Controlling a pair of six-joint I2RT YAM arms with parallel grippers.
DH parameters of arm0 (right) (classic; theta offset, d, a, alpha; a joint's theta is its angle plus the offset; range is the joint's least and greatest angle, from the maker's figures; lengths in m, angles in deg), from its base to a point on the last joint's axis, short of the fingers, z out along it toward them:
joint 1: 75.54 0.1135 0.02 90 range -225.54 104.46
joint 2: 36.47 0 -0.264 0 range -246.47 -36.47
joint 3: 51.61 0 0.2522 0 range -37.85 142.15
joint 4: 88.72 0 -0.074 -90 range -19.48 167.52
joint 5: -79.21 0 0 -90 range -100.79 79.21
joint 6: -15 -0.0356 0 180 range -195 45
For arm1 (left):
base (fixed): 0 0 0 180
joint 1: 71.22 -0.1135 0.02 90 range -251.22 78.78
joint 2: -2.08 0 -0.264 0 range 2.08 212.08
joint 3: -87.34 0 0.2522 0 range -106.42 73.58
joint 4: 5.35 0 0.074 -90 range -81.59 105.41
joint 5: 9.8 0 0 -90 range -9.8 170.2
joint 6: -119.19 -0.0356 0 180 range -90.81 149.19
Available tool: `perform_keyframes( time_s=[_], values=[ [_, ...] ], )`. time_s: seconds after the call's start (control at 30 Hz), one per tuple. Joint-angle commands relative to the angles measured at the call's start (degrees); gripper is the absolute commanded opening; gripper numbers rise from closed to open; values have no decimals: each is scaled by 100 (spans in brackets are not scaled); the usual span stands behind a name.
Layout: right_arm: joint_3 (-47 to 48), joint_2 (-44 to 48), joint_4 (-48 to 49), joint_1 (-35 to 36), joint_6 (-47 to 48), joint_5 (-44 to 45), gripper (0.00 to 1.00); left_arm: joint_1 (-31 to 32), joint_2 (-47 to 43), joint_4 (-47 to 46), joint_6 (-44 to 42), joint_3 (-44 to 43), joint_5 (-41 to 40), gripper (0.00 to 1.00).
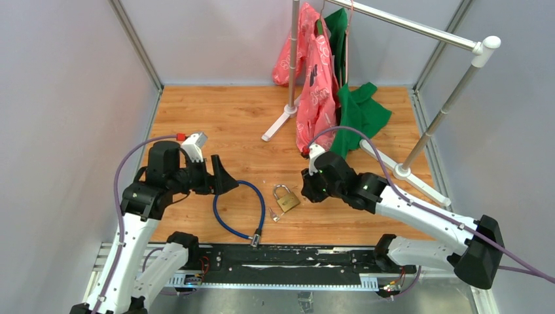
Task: Unlock with the key
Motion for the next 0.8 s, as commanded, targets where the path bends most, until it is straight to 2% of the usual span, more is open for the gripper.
perform_keyframes(
  time_s=[0.0, 0.1, 0.27, 0.57, 0.77],
  values=[
    [480, -170, 108, 274, 507, 19, 12, 91, 71, -13, 274, -195, 458, 83],
    [707, -292, 171, 355, 785, -59, 12, 168, 160, -109, 465, -265, 563, 81],
    [809, -305, 529, 398, 1311, -764, 13, 532, 376, -575, 1010, -327, 604, 79],
    [471, 129, 1475, 407, 2457, -1835, 15, 1474, 900, -1157, 1528, -465, 203, 79],
    [331, 341, 1869, 416, 2755, -2099, 16, 1900, 1167, -1543, 1850, -533, 199, 76]
  ],
)
